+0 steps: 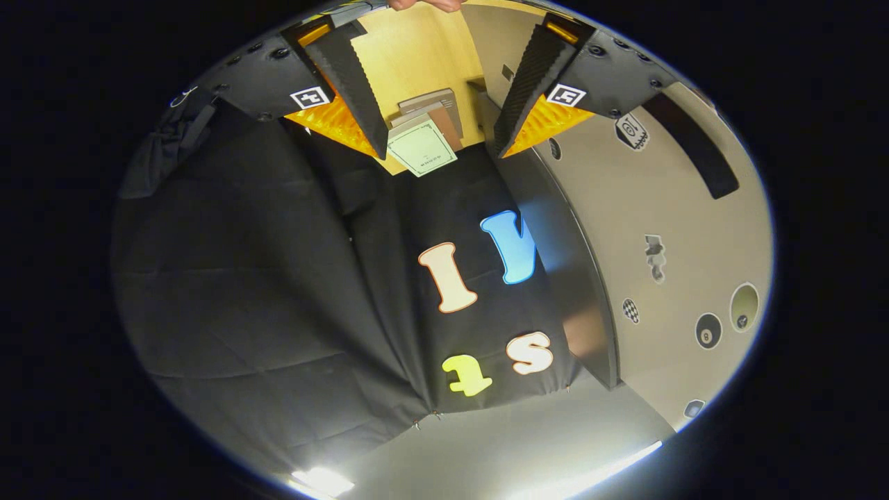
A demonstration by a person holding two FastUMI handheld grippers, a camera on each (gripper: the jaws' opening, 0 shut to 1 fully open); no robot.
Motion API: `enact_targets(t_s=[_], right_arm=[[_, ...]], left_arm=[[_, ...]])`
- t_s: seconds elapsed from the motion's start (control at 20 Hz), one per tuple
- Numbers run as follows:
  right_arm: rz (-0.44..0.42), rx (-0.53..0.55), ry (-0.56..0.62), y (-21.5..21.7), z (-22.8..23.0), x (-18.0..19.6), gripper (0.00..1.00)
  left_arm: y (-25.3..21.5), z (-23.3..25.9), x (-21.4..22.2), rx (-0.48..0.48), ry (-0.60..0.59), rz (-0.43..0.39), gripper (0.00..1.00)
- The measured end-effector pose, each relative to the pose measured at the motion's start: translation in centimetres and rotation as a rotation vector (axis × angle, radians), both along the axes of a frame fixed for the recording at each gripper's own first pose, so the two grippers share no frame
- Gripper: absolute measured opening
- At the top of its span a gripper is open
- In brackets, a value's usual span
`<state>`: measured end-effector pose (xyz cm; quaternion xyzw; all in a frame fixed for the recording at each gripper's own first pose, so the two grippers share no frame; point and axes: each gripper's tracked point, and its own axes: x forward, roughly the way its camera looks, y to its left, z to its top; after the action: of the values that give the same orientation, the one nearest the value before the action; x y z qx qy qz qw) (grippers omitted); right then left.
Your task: Open the cabinet door with the right hand, grasp the bottle in the cabinet with the left hand and place it on the coaster, then close the cabinet door with the right hand.
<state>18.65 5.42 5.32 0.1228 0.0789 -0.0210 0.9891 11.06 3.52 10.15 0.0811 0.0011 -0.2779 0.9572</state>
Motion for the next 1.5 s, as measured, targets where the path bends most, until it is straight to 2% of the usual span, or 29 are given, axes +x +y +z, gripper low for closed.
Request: enact_targets(t_s=[0.3, 0.45, 0.65, 0.7, 0.85, 0.9, 0.95, 1.0, 1.05, 1.1, 1.15, 1.2, 1.25, 1.3, 1.5], right_arm=[[-0.02, -0.109, -0.053, 1.4, 0.0, -1.4, 0.97], [-0.039, -0.098, -0.077, 1.4, 0.0, -1.8, 0.97], [-0.059, -0.064, -0.122, 1.1, 0.1, -2.4, 0.98], [-0.059, -0.066, -0.124, 1.1, 0.0, -2.6, 0.98], [-0.077, -0.102, -0.149, 0.6, 0.2, -3.3, 0.98], [-0.079, -0.108, -0.165, 0.7, 0.5, -3.5, 0.98], [-0.067, -0.106, -0.175, 1.1, 0.6, -3.6, 0.93], [-0.045, -0.091, -0.181, 1.7, 0.5, -3.7, 0.98], [-0.04, -0.076, -0.191, 1.7, 0.7, -3.7, 0.98], [-0.051, -0.068, -0.204, 1.3, 0.9, -3.7, 0.98], [-0.071, -0.062, -0.215, 0.7, 1.0, -3.8, 0.98], [-0.089, -0.052, -0.22, 0.4, 0.9, -3.8, 0.92], [-0.105, -0.038, -0.222, 0.2, 0.7, -3.8, 0.98], [-0.121, -0.023, -0.219, -0.1, 0.6, -3.9, 0.98], [-0.159, -0.021, -0.157, -0.6, -0.9, -4.2, 0.98]], left_arm=[[8.8, -7.9, -4.4, -0.009, 0.051, 0.166, 0.7], [12.5, -12.6, -5.5, 0.001, 0.081, 0.232, 0.72], [17.0, -17.8, -6.7, 0.001, 0.067, 0.301, 0.7], [17.7, -19.1, -7.0, 0.007, 0.061, 0.316, 0.72], [19.8, -23.1, -7.6, 0.034, 0.049, 0.359, 0.7], [20.2, -24.6, -7.9, 0.032, 0.067, 0.367, 0.7], [20.4, -26.1, -8.2, 0.019, 0.085, 0.373, 0.7], [20.4, -26.9, -7.9, 0.006, 0.096, 0.378, 0.7], [20.5, -27.8, -8.0, -0.003, 0.097, 0.376, 0.75], [20.5, -28.7, -8.3, 0.004, 0.095, 0.379, 0.7], [20.7, -29.5, -8.5, 0.021, 0.089, 0.381, 0.72], [20.7, -30.3, -8.6, 0.038, 0.085, 0.381, 0.72], [20.7, -31.1, -8.5, 0.057, 0.084, 0.381, 0.7], [20.8, -32.0, -8.6, 0.07, 0.092, 0.38, 0.72], [20.4, -34.0, -8.5, 0.086, 0.098, 0.366, 0.7]])
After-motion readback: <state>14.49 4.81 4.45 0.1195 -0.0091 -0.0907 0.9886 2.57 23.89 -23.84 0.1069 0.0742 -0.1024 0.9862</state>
